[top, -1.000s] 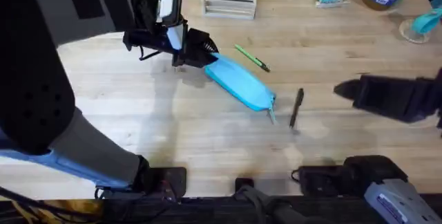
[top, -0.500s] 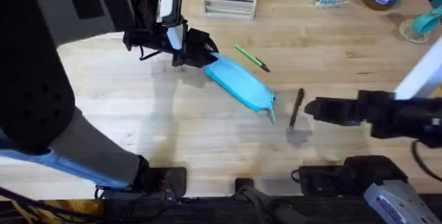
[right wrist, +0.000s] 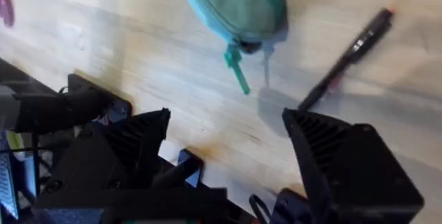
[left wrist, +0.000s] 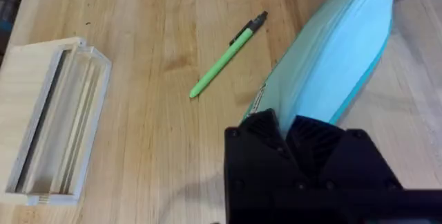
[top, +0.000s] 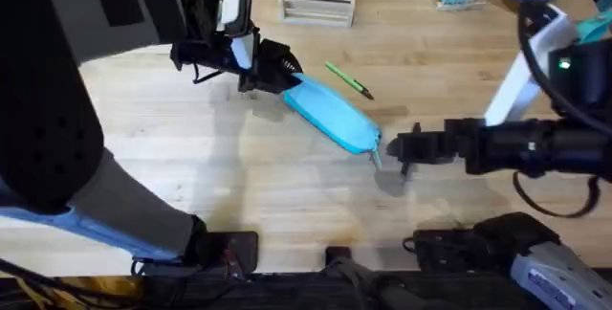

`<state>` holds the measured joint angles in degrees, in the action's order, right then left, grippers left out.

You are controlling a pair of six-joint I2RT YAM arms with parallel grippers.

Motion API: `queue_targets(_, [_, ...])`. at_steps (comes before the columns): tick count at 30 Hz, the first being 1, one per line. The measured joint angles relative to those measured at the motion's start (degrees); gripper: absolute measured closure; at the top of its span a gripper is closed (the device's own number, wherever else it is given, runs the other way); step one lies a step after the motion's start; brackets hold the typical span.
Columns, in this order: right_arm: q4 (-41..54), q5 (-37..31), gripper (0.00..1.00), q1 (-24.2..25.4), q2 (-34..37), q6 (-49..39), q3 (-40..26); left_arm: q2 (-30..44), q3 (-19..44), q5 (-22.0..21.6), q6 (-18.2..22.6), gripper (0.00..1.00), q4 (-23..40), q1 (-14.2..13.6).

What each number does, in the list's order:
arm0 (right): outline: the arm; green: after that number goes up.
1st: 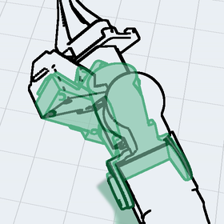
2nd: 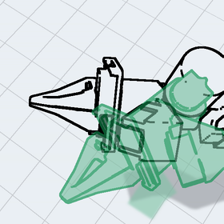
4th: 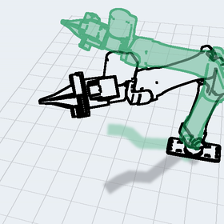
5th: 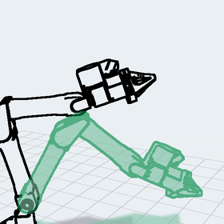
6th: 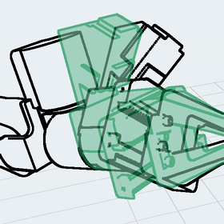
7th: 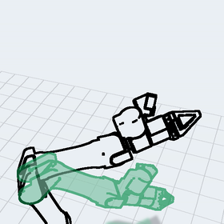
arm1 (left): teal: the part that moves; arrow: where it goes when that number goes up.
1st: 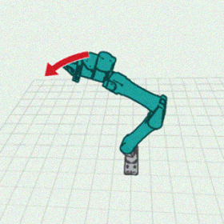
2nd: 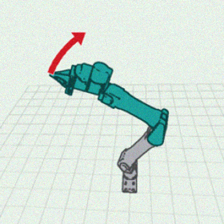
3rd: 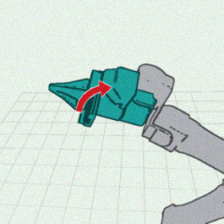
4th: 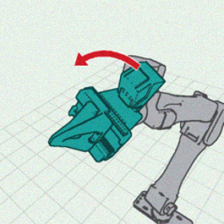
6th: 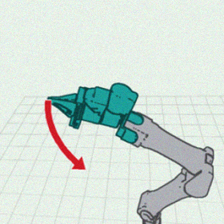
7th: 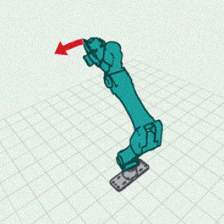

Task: Unzip the bag, pick up the pens from the table one at a time and place them inside, then zip the bag closed.

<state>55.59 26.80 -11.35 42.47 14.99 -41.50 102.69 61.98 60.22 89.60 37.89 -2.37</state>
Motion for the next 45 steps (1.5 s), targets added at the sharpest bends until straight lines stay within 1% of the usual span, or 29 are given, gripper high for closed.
queue_targets(3, [-3.38, -1.34, 0.004, -4.21, 2.36, 1.68, 0.0, 0.0, 0.0, -0.01, 0.01, 0.958, 0.0, 0.0])
queue_targets(9, [-4.42, -9.55, 0.004, -13.32, 4.86, 3.52, 0.0, 0.0, 0.0, 0.01, 0.02, 0.958, 0.0, 0.0])
queue_targets(13, [-8.73, -13.83, 0.004, -17.67, 7.71, 4.87, 0.0, 0.0, 0.0, -0.01, 0.0, 0.958, 0.0, 0.0])
queue_targets(17, [-12.61, -15.69, 0.004, -20.01, 12.33, 5.8, 0.0, 0.0, 0.0, 0.0, 0.0, 0.958, 0.0, 0.0])
queue_targets(18, [-13.65, -16.53, 0.004, -20.36, 15.68, 6.04, 0.0, 0.0, 0.0, 0.0, 0.02, 0.958, 0.0, 0.0])
queue_targets(23, [-13.7, -16.95, 0.019, -20.37, 19.02, 6.07, 0.0, 0.0, 0.0, 0.01, 0.02, 0.958, 0.0, 0.0])
queue_targets(26, [-13.88, -16.97, 0.088, -20.37, 19.29, 6.13, 0.0, 0.0, 0.0, 0.01, 0.0, 0.958, 0.0, 0.0])
queue_targets(28, [-13.97, -16.97, 0.165, -20.37, 19.31, 6.26, 0.0, 0.0, 0.0, 0.01, 0.01, 0.958, 0.0, 0.0])
queue_targets(30, [-14.19, -16.97, 0.222, -20.37, 19.31, 6.28, 0.0, 0.0, 0.0, 0.01, 0.02, 0.958, 0.0, 0.0])
queue_targets(33, [-15.89, -16.99, 0.258, -20.37, 19.5, 6.26, 0.0, 0.0, 0.0, -0.01, 0.0, 0.958, 0.0, 0.0])
queue_targets(38, [-17.82, -16.95, 0.466, -20.37, 21.37, 6.47, 0.0, 0.0, 0.0, 0.01, 0.02, 0.958, 0.0, 0.0])
queue_targets(45, [-17.27, -16.95, 0.575, -20.37, 21.78, 6.98, 0.0, 0.0, 0.0, 0.01, 0.02, 0.958, 0.0, 0.0])
